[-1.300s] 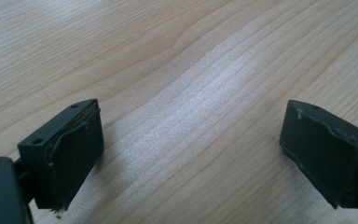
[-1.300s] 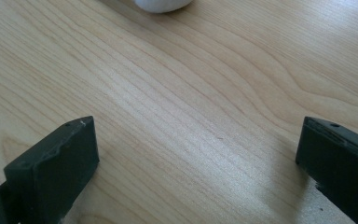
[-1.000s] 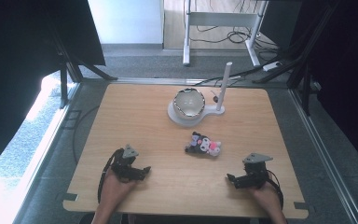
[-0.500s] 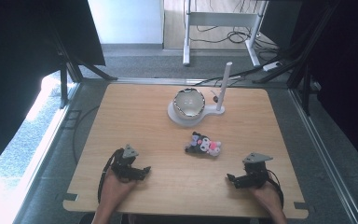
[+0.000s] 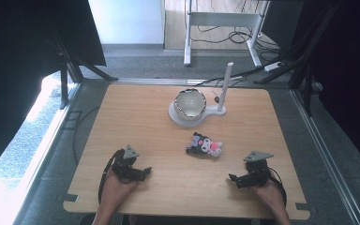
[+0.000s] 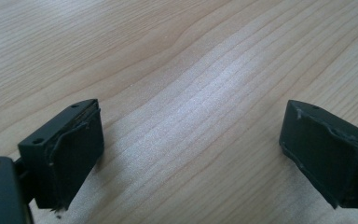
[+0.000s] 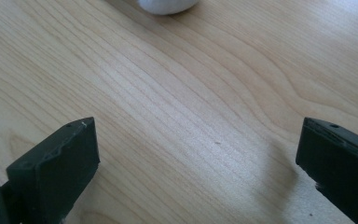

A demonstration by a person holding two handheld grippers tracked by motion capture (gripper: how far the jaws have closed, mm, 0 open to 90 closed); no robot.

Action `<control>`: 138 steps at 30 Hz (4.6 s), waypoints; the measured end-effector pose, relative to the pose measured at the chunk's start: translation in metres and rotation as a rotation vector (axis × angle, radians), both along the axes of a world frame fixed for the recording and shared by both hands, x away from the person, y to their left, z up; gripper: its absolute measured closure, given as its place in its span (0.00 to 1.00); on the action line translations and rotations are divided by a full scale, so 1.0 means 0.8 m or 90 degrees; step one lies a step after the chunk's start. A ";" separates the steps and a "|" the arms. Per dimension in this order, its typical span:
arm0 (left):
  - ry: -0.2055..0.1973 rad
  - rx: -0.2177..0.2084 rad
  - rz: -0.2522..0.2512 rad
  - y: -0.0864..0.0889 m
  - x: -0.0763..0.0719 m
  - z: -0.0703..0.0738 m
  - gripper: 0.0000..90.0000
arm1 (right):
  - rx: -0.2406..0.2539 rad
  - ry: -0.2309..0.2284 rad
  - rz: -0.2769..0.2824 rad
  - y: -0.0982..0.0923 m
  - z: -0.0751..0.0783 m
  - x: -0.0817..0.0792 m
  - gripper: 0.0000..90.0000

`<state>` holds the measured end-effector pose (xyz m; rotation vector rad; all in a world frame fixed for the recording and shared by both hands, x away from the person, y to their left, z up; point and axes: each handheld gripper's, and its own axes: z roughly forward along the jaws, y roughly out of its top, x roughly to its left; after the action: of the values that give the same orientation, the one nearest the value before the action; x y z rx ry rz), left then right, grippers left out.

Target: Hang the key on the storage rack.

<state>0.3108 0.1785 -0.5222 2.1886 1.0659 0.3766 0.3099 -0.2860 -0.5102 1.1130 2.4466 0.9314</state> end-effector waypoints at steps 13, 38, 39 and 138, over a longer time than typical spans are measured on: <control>0.000 0.000 0.000 0.000 0.000 0.000 0.07 | -0.016 0.001 0.020 0.002 0.016 0.008 0.00; 0.000 0.000 0.000 0.000 0.000 0.000 0.07 | -0.065 0.034 0.078 0.028 0.041 0.042 0.00; 0.000 0.000 0.000 0.000 0.000 0.000 0.07 | -0.066 0.034 0.080 0.029 0.042 0.044 0.00; 0.001 0.000 0.000 0.000 0.000 0.000 0.07 | -0.207 0.189 0.200 0.078 0.176 0.182 0.41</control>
<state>0.3108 0.1785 -0.5221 2.1884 1.0669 0.3753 0.4559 -0.2232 -0.3691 0.8159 2.9396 0.4376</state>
